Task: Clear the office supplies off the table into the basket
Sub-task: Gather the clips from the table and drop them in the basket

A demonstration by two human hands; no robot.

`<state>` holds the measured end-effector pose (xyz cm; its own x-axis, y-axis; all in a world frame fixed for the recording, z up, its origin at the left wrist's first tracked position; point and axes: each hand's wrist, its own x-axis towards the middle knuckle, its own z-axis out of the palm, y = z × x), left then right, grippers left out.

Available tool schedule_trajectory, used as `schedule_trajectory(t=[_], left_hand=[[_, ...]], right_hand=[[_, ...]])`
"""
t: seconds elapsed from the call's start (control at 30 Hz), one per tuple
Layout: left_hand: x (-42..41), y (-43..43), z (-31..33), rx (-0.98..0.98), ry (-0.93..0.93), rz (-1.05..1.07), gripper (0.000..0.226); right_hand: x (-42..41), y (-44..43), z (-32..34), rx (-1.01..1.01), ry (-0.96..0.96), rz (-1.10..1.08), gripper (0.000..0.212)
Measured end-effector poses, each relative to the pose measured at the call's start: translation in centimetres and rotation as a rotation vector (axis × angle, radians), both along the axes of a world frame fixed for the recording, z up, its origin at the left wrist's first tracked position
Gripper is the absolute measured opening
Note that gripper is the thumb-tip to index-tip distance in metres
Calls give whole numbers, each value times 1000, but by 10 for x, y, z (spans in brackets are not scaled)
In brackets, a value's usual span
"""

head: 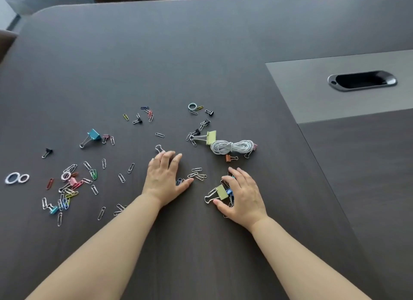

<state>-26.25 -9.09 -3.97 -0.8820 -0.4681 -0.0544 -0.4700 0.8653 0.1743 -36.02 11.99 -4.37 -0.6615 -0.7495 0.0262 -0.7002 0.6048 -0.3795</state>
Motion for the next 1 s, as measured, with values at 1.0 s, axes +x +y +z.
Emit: schedule_trajectory(t=[1.0], left_hand=[[36,31,-20,-25,503,43,25]], right_hand=[[10,-12,0,-29,231,-145,36]])
